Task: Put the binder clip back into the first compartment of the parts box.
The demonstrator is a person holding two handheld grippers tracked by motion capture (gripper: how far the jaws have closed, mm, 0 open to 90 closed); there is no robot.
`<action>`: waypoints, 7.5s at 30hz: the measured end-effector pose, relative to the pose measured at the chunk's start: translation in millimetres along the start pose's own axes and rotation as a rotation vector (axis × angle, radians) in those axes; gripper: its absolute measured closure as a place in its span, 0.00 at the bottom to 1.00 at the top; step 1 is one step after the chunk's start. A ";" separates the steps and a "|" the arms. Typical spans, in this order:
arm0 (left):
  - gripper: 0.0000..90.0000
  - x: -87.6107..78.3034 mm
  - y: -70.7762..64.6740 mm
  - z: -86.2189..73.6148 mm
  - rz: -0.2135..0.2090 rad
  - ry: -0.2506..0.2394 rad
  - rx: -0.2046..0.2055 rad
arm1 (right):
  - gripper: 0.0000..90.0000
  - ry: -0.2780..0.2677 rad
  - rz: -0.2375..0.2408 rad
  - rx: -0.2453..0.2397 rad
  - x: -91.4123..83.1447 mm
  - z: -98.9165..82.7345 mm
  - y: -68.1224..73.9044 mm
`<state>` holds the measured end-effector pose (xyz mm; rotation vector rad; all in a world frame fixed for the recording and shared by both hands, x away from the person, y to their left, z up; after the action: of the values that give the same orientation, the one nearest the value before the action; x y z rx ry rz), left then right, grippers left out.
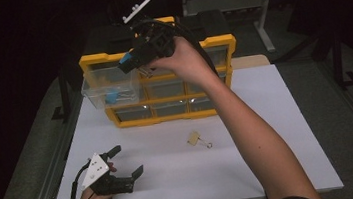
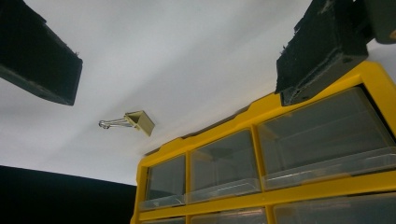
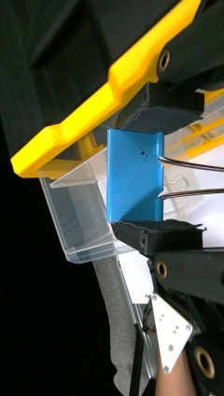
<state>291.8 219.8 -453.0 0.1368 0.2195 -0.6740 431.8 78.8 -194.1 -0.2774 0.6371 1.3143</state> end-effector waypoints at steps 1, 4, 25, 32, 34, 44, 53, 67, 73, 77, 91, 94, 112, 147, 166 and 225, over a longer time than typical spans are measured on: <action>0.00 0.0 0.0 0.0 0.000 0.000 0.000 | 0.54 0.000 0.000 0.000 0.0 0.0 0.0; 0.00 -0.1 0.0 0.2 0.003 -0.002 0.003 | 0.54 0.007 -0.004 -0.001 5.7 7.4 0.4; 0.00 -0.8 0.4 -0.1 0.000 0.000 0.003 | 0.54 0.018 0.017 -0.011 37.9 34.3 5.7; 0.00 -1.1 0.1 0.1 -0.001 0.000 0.000 | 0.54 0.046 0.014 -0.018 49.7 32.2 4.8; 0.00 -1.1 0.1 0.1 -0.002 0.000 0.000 | 0.54 0.056 0.013 -0.017 51.8 31.0 4.5; 0.00 -1.3 -0.4 0.2 -0.002 0.001 -0.003 | 0.54 0.079 0.016 -0.025 58.5 23.2 3.9; 0.00 -1.4 -0.2 0.2 -0.002 0.002 -0.002 | 0.43 0.081 0.013 -0.041 60.3 18.2 3.8; 0.00 -0.2 -1.1 -0.4 -0.003 0.000 0.000 | 0.31 0.035 -0.039 -0.066 35.8 15.6 5.2; 0.00 0.3 -0.1 -1.1 -0.002 0.001 0.002 | 0.24 0.015 -0.060 -0.051 22.6 8.7 4.1; 0.00 -0.1 -0.1 -1.4 -0.001 0.006 0.004 | 0.22 0.008 -0.072 -0.014 16.1 4.7 5.6; 0.00 0.5 -0.5 -1.6 0.000 0.003 -0.002 | 0.15 0.013 -0.117 0.009 -6.3 -22.2 0.5; 0.00 0.6 -0.7 -1.7 0.000 0.005 -0.003 | 0.15 0.017 -0.127 0.000 -8.9 -27.5 0.7; 0.00 0.3 -0.2 -2.0 0.001 0.010 0.001 | 0.05 0.023 -0.126 0.012 -10.8 -62.5 -0.2; 0.00 0.7 -0.2 -2.4 0.003 0.008 -0.004 | 0.02 0.036 -0.140 0.042 7.0 -140.9 -10.1; 0.00 0.5 -0.5 -2.5 0.004 0.008 -0.009 | 0.01 0.048 -0.146 0.097 18.0 -184.1 -19.0; 0.00 1.3 -1.3 -3.8 -0.006 0.009 0.005 | 0.34 0.243 -0.163 0.147 75.2 -304.3 -37.8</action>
<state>291.5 218.8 -457.0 0.1438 0.2270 -0.6802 392.7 -32.2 -487.0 -0.3646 0.8938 1.0804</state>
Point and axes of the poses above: each handheld gripper's, and its own axes: x roughly forward along the jaws, z roughly out of its top, y roughly to its left, the point moved 7 cm from there along x, roughly forward along the jaws, and after that the axes turned 6 degrees about z, right-handed, at the moved point
